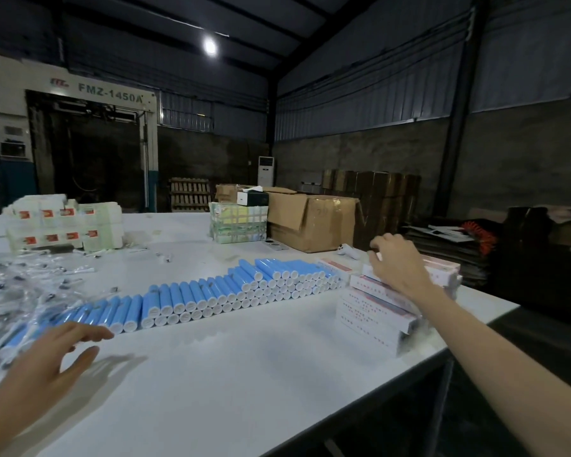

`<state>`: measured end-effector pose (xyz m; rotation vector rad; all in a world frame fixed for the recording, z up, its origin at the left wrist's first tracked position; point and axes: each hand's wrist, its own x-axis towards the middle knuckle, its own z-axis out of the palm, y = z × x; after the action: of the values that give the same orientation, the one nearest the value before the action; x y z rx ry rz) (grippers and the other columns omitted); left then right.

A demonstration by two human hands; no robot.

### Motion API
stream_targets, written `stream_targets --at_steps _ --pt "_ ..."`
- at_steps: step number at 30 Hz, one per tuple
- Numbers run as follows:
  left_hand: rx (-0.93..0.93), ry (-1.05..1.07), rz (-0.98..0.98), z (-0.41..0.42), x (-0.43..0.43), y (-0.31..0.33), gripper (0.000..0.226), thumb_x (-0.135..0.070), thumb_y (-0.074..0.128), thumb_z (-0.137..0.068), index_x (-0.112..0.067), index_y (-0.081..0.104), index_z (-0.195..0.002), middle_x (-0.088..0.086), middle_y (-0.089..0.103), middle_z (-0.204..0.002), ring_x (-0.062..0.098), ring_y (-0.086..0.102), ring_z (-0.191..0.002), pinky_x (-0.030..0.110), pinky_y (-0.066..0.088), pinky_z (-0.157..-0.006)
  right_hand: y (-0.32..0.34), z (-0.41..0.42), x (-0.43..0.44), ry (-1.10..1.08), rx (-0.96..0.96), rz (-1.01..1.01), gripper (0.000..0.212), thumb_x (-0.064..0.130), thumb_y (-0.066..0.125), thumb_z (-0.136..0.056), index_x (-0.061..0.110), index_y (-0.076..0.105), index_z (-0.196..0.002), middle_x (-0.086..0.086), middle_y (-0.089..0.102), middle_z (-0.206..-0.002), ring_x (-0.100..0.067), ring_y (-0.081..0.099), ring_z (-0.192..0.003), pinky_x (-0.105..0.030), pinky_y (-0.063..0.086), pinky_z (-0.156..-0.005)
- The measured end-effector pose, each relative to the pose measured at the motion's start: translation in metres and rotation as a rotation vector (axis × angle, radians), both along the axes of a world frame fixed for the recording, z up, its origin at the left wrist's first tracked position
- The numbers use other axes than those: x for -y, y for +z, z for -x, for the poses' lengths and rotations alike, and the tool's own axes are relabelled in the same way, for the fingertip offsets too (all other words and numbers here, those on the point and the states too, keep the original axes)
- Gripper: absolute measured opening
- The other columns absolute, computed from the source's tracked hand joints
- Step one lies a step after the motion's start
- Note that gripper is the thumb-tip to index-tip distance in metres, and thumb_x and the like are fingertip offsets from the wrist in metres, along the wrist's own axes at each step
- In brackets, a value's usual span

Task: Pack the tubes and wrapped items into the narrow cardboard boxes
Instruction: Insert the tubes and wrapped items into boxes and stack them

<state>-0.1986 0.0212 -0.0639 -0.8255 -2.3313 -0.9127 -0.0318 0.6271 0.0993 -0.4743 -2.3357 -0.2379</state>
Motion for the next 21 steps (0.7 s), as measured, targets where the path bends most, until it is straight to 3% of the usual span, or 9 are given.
stream_targets --at_steps 3,6,11,16,21 --pt "-0.015 0.044 0.011 -0.02 -0.008 0.009 0.024 -0.028 0.063 -0.103 -0.046 0.071 -0.117 -0.024 0.069 -0.116 -0.005 0.062 -0.106 0.01 0.045 -0.086 -0.002 0.038 0.077 0.254 -0.048 0.111 0.019 0.025 0.052 -0.105 0.017 0.069 -0.108 0.0 0.068 -0.106 -0.014 0.056 -0.095 -0.034 0.052 -0.09" --pt "-0.005 0.085 0.011 -0.035 -0.014 0.017 0.046 -0.002 0.072 -0.098 -0.046 0.071 -0.11 -0.026 0.068 -0.116 -0.004 0.063 -0.106 0.024 0.05 -0.084 -0.011 0.07 0.165 0.493 -0.045 0.267 0.021 0.019 0.048 -0.103 0.014 0.067 -0.098 -0.002 0.07 -0.095 -0.021 0.06 -0.088 -0.038 0.052 -0.077" --pt "-0.012 0.153 0.104 -0.056 -0.017 0.029 0.032 -0.009 0.069 -0.102 -0.04 0.07 -0.111 -0.022 0.069 -0.105 0.001 0.064 -0.098 0.033 0.056 -0.078 -0.047 0.11 0.303 0.806 0.018 0.47 0.022 0.02 0.049 -0.103 0.012 0.068 -0.094 -0.006 0.07 -0.084 -0.028 0.061 -0.078 -0.038 0.046 -0.067" --pt "0.0 0.269 0.229 -0.067 -0.011 0.037 0.023 -0.019 0.069 -0.099 -0.037 0.069 -0.113 -0.021 0.064 -0.103 0.0 0.059 -0.087 0.029 0.052 -0.074 -0.101 0.127 0.397 0.959 0.077 0.67 0.026 0.024 0.053 -0.105 0.011 0.062 -0.084 -0.003 0.058 -0.066 -0.029 0.058 -0.07 -0.043 0.047 -0.065" --pt "0.037 0.398 0.27 -0.085 0.018 0.046 0.018 -0.028 0.06 -0.103 -0.039 0.068 -0.115 -0.02 0.065 -0.103 0.003 0.063 -0.095 0.03 0.051 -0.077 -0.136 0.137 0.419 1.005 0.183 0.631 0.032 0.028 0.054 -0.105 0.016 0.054 -0.076 -0.004 0.058 -0.067 -0.028 0.058 -0.07 -0.042 0.045 -0.066"
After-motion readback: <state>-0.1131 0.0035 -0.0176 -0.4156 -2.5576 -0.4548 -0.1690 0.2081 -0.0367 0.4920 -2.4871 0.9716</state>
